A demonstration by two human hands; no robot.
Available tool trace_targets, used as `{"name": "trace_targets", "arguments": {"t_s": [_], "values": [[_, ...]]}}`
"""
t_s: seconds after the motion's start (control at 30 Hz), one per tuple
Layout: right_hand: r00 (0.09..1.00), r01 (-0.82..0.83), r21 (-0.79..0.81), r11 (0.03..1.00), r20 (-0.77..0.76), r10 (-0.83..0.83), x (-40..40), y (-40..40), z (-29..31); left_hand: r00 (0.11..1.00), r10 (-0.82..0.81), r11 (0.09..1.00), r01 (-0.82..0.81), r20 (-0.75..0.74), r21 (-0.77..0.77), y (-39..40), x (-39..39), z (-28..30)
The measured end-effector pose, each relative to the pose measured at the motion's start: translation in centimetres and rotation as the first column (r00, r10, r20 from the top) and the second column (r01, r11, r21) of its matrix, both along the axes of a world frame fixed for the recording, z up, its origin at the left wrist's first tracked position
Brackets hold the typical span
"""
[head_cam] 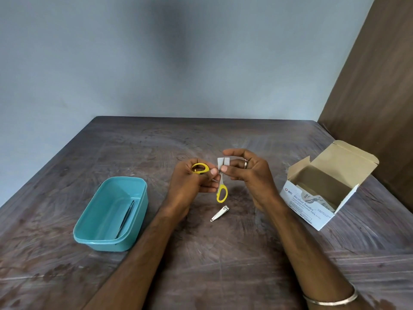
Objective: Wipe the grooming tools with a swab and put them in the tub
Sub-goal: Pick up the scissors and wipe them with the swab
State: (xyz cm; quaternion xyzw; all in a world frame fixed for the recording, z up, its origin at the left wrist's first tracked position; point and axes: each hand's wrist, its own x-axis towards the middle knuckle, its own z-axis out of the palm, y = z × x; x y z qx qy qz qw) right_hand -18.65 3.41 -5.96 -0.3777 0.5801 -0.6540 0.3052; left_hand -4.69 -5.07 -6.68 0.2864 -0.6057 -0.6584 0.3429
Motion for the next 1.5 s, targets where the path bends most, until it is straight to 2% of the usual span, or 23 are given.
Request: {"name": "trace_targets", "arguments": {"t_s": [0.23,0.47,0.63,0.8,1.0,1.17,1.33,1.43,1.5], "values": [[0.994,0.09,-0.063,0.994,0.075,-0.085,-0.1,0.0,0.1,1.0,0.014,1.0,-0.013,0.018,-0.019,0.1,-0.3,-0.2],[0.997,0.063,-0.01,0.998,-0.034,-0.064,0.0,0.0,0.0,0.997,0.06,0.997,-0.059,0.042,-0.042,-0.1,-0.3,-0.3],[0.994,0.102,-0.048,0.994,0.03,-0.101,-0.2,0.1,0.2,0.997,0.054,0.998,-0.052,0.047,-0.047,0.0,-0.4,-0.4],[0.996,0.086,-0.017,0.996,0.008,-0.086,-0.1,0.0,0.0,0.997,0.059,0.998,-0.058,0.043,-0.037,-0.1,-0.3,-0.4],[0.973,0.178,-0.054,0.983,0.157,-0.168,-0.5,-0.2,-0.1,0.998,0.052,0.998,-0.051,0.041,-0.037,0.1,-0.4,-0.4],[0.946,0.277,0.02,0.961,0.168,-0.277,-0.9,-0.5,-0.6,0.995,0.093,0.995,-0.093,-0.029,0.023,-0.3,-0.1,-0.1],[0.968,0.106,0.112,0.988,0.216,-0.128,-0.9,-0.5,-0.8,0.988,0.096,0.99,-0.083,-0.12,0.11,-0.3,0.1,0.2],[0.958,-0.062,0.087,0.994,0.283,0.035,-0.5,-0.5,-0.7,0.989,0.095,0.989,-0.08,-0.115,0.125,-0.4,0.1,0.1],[0.948,-0.103,0.06,0.993,0.308,0.08,-0.4,-0.6,-0.7,0.99,0.093,0.989,-0.079,-0.106,0.125,-0.4,0.1,0.0]]}}
